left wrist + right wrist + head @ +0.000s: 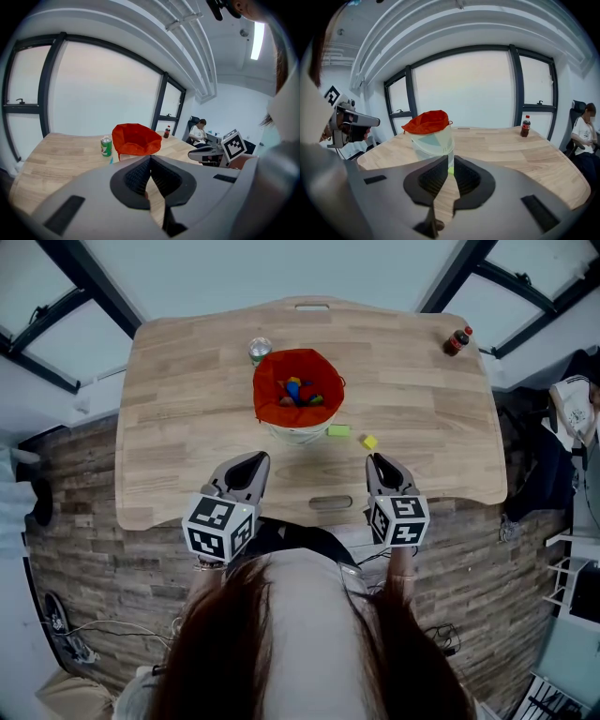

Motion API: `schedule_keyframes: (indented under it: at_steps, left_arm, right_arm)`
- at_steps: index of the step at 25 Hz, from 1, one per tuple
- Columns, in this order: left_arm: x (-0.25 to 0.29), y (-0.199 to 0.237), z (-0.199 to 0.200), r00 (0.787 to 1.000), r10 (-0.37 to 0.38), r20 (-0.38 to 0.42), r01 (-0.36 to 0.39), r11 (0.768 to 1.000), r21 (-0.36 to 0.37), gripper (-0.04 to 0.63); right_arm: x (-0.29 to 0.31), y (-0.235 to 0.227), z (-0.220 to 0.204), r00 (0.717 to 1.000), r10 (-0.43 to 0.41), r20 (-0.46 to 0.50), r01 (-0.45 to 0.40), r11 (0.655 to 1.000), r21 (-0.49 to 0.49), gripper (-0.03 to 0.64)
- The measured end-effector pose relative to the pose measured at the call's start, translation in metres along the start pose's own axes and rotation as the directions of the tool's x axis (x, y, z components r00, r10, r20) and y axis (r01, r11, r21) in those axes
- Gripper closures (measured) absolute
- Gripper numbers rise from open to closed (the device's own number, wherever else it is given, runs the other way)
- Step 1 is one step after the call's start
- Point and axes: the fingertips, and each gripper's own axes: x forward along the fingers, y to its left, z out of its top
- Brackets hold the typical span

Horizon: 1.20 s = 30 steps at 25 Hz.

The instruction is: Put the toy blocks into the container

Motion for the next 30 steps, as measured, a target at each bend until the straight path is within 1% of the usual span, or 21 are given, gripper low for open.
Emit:
schedule_keyframes:
  at_steps: [8,16,23,28,30]
  left_arm:
    - [0.005,-0.005,-0.003,1.000,0.012,-0.021,-0.012,1.000,0.007,0.586]
    - [0.009,-0.003,-0.011,0.998,0.020,-0.056,-0.019,1.000,0.014,0.586]
    - [0.011,0.003,-0.010,0.997,0.028,-0.075,-0.027,0.999,0.017,0.586]
    - [0.015,0.005,-0.010,0.995,0.034,-0.089,-0.032,0.999,0.023,0.586]
    - [0.016,0.006,-0.010,0.995,0.037,-0.093,-0.035,0.999,0.025,0.586]
  right_arm:
    - [0.007,-0.017,-0.014,1.000,-0.006,-0.013,0.006,1.000,-0.002,0.563]
    - [0.022,-0.029,-0.023,0.999,-0.018,-0.039,0.016,0.999,-0.047,0.561]
    - [0.038,-0.037,-0.033,0.996,-0.023,-0.090,0.014,0.995,-0.095,0.561]
    - [0.048,-0.044,-0.042,0.993,-0.017,-0.121,0.004,0.994,-0.108,0.560]
    - [0.052,-0.045,-0.045,0.991,-0.006,-0.136,-0.008,0.994,-0.107,0.533]
